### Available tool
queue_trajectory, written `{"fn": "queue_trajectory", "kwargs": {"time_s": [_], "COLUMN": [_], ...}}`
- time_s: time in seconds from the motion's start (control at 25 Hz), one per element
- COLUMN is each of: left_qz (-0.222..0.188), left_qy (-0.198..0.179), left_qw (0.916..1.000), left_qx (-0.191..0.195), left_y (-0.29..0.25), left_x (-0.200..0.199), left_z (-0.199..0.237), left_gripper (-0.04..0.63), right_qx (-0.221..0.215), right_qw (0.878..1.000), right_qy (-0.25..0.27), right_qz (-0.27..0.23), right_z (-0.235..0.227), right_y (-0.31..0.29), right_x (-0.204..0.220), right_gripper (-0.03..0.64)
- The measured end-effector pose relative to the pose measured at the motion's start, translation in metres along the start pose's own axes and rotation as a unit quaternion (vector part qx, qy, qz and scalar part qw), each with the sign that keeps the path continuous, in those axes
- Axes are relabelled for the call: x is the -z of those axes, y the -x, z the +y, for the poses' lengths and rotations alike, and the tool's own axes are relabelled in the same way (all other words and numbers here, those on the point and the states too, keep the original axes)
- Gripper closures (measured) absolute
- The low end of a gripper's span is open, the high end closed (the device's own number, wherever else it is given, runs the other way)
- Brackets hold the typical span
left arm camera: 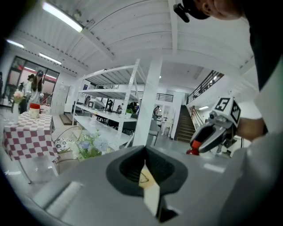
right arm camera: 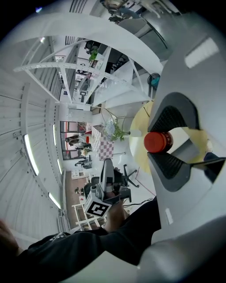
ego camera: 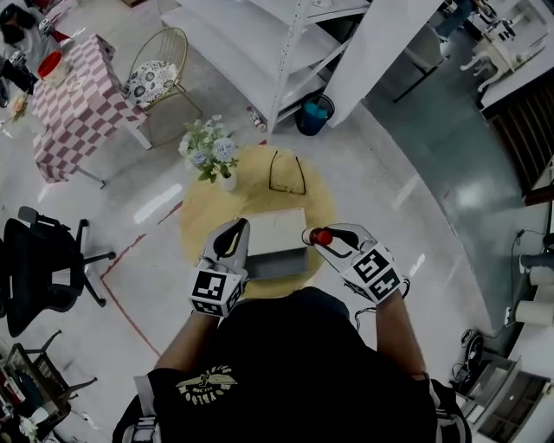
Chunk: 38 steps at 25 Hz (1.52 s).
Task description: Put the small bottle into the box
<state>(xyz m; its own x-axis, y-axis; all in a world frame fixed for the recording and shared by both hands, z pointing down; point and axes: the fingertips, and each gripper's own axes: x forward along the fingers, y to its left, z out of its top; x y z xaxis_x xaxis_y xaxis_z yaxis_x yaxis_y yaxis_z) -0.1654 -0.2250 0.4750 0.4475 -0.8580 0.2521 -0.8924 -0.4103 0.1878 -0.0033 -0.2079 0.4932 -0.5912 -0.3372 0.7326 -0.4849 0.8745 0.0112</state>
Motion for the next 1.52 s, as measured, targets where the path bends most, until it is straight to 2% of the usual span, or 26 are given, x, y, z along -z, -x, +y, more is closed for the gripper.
{"fn": "queue_trajectory", "kwargs": {"time_s": [0.16, 0.44, 0.56, 0.8, 1.08, 1.28, 1.52], "left_qz": [0.009, 0.000, -0.002, 0.020, 0.050, 0.073, 0.080], "left_qy": [-0.001, 0.004, 0.019, 0.040, 0.061, 0.064, 0.058], "left_qw": [0.9994, 0.9943, 0.9904, 0.9738, 0.9531, 0.9432, 0.9454], "left_qx": [-0.033, -0.107, -0.137, -0.223, -0.292, -0.318, -0.311], "left_y": [-0.012, -0.022, -0.019, 0.003, 0.040, 0.058, 0.064], "left_x": [-0.002, -0.012, -0.009, 0.017, 0.047, 0.059, 0.061], "left_z": [-0.012, -0.046, -0.065, -0.076, -0.091, -0.096, -0.088], "left_gripper": [0.595, 0.595, 0.595, 0.595, 0.595, 0.595, 0.595], "right_qx": [-0.024, -0.060, -0.083, -0.118, -0.137, -0.124, -0.108], "right_qw": [1.000, 0.998, 0.996, 0.990, 0.984, 0.983, 0.985], "right_qy": [0.010, 0.027, 0.037, 0.078, 0.106, 0.114, 0.118], "right_qz": [0.000, 0.000, 0.002, 0.024, 0.042, 0.069, 0.068], "right_z": [-0.021, -0.066, -0.080, -0.093, -0.096, -0.092, -0.080], "right_y": [0.001, 0.013, 0.007, -0.030, -0.096, -0.137, -0.162], "right_x": [0.024, 0.073, 0.098, 0.136, 0.180, 0.216, 0.231], "right_gripper": [0.463, 0.463, 0.463, 0.463, 0.463, 0.463, 0.463]}}
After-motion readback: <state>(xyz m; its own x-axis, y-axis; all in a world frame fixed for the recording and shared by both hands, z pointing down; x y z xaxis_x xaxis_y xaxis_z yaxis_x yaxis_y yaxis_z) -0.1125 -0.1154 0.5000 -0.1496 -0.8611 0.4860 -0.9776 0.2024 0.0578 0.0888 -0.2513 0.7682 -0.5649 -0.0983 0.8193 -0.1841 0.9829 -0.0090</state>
